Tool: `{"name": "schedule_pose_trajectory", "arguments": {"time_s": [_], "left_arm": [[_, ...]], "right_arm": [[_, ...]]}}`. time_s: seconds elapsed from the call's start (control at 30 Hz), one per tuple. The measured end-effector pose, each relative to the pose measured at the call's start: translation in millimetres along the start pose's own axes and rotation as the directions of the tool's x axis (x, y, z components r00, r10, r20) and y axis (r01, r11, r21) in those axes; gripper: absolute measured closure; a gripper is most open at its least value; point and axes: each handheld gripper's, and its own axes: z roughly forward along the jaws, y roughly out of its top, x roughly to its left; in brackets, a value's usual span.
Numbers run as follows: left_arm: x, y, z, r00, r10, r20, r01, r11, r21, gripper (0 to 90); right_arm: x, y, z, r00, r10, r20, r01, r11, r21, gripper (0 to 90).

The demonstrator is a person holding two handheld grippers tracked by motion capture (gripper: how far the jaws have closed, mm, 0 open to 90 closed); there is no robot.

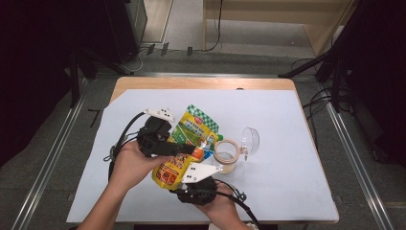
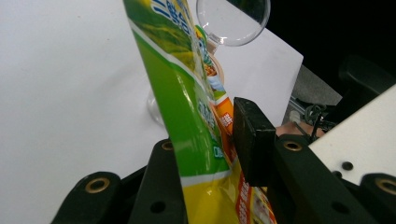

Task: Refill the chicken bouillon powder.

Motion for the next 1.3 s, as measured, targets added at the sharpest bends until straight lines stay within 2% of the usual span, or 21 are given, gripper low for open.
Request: {"name": "schedule_pose_trajectory", "arguments": {"time_s": [0.27, 0.37, 0.67, 0.8, 0.97, 1.03, 1.3], "left_arm": [[0.8, 5.0, 10.6, 0.9999, -0.014, -0.006, 0.014, 0.9996, 0.023, 73.6], [1.2, 8.9, 15.4, 0.9999, -0.017, 0.002, 0.017, 0.9988, 0.046, 72.6], [3.1, 19.0, 25.3, 0.9985, -0.051, 0.02, 0.049, 0.9966, 0.066, 68.3], [2.5, 27.4, 30.2, 0.9977, -0.068, -0.002, 0.068, 0.9942, 0.084, 67.3], [4.8, 37.2, 38.6, 0.9943, -0.106, 0.006, 0.105, 0.9856, 0.133, 68.9], [4.9, 40.8, 40.4, 0.9942, -0.108, 0.0, 0.106, 0.9833, 0.147, 68.8], [8.2, 45.4, 44.1, 0.992, -0.126, 0.01, 0.123, 0.9806, 0.153, 68.1]], "right_arm": [[-0.9, -0.3, 0.0, 0.9998, 0.02, -0.008, -0.02, 1.0, 0.01, 65.6], [-0.2, -0.6, -0.2, 0.9994, 0.029, -0.018, -0.029, 1.0, 0.01, 65.0], [-2.7, 1.1, -2.2, 0.9978, 0.058, -0.032, -0.058, 0.998, 0.002, 64.1], [-4.4, 4.3, -3.6, 0.9978, 0.057, -0.033, -0.057, 0.998, -0.01, 63.3], [-6.0, 8.6, -6.6, 0.9975, 0.062, -0.035, -0.062, 0.998, -0.023, 62.9], [-6.8, 8.8, -7.0, 0.9972, 0.067, -0.034, -0.067, 0.997, -0.026, 62.9], [-11.3, 11.5, -7.7, 0.9952, 0.087, -0.046, -0.089, 0.995, -0.035, 62.1]]}}
